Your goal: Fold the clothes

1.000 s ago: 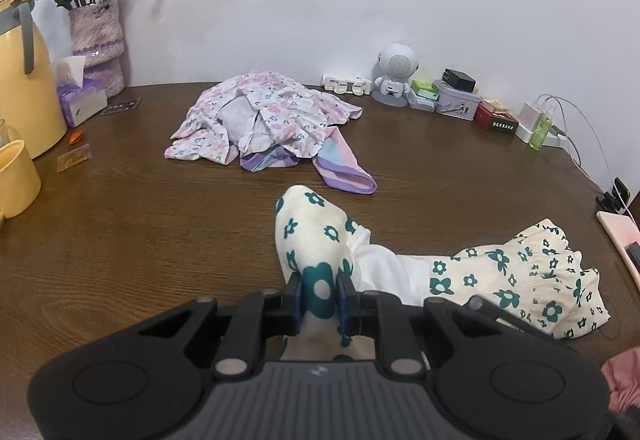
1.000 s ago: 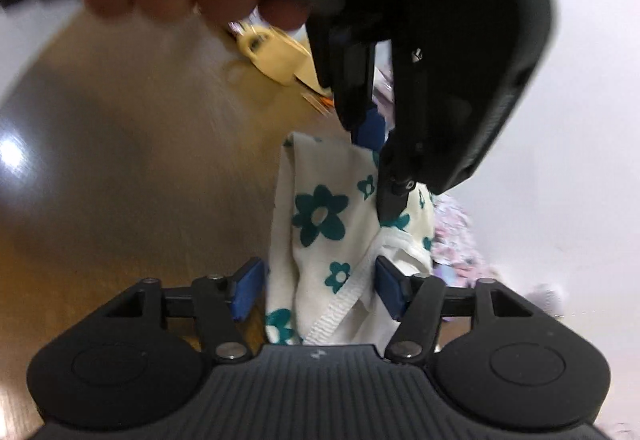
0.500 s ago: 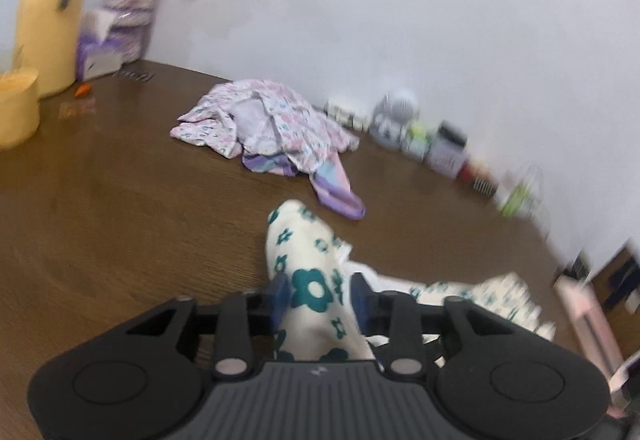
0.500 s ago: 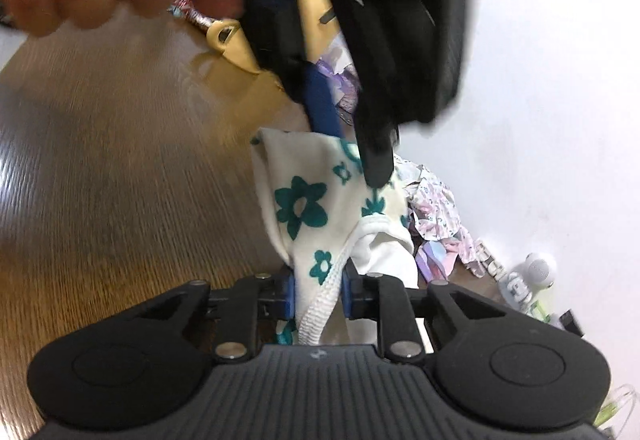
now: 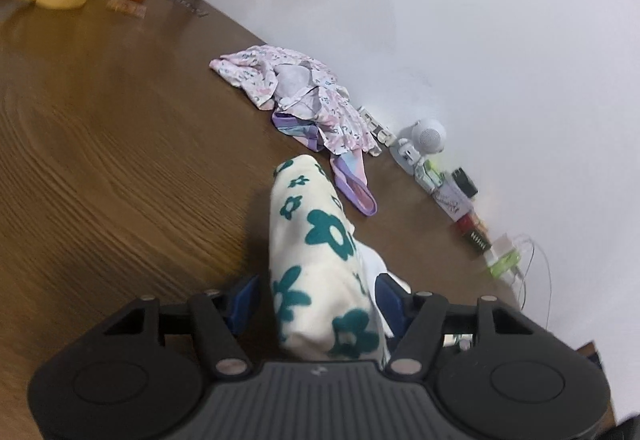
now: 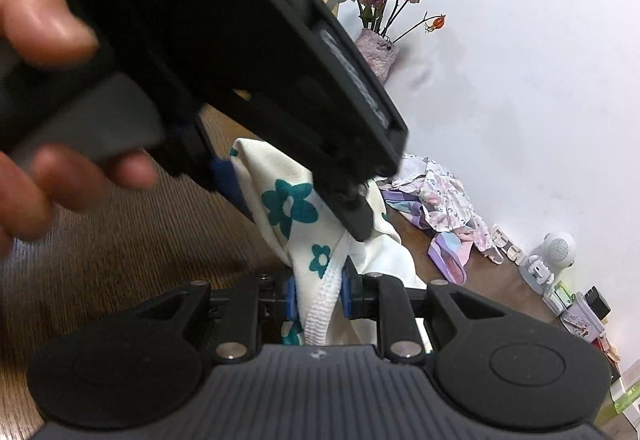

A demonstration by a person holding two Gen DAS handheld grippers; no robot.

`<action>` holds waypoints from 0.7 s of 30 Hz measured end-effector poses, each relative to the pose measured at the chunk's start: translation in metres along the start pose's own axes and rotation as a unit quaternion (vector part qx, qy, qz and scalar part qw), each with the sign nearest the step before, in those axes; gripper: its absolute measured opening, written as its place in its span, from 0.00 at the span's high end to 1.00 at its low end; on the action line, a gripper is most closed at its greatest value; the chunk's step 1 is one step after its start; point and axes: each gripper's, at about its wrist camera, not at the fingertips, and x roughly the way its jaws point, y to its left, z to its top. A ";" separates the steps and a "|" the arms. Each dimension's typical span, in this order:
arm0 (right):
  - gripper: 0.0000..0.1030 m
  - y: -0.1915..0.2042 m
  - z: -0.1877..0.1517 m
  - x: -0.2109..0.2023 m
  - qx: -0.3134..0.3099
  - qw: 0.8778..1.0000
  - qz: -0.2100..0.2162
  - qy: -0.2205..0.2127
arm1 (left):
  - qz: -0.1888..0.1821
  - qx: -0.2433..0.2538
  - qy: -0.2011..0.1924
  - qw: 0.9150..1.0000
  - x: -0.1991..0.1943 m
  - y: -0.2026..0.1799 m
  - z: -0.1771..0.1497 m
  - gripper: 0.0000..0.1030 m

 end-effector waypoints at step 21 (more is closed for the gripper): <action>0.63 -0.188 -0.043 -0.018 0.010 0.978 0.208 0.030 | 0.082 0.175 -0.047 0.980 -0.002 -0.067 -0.013 0.78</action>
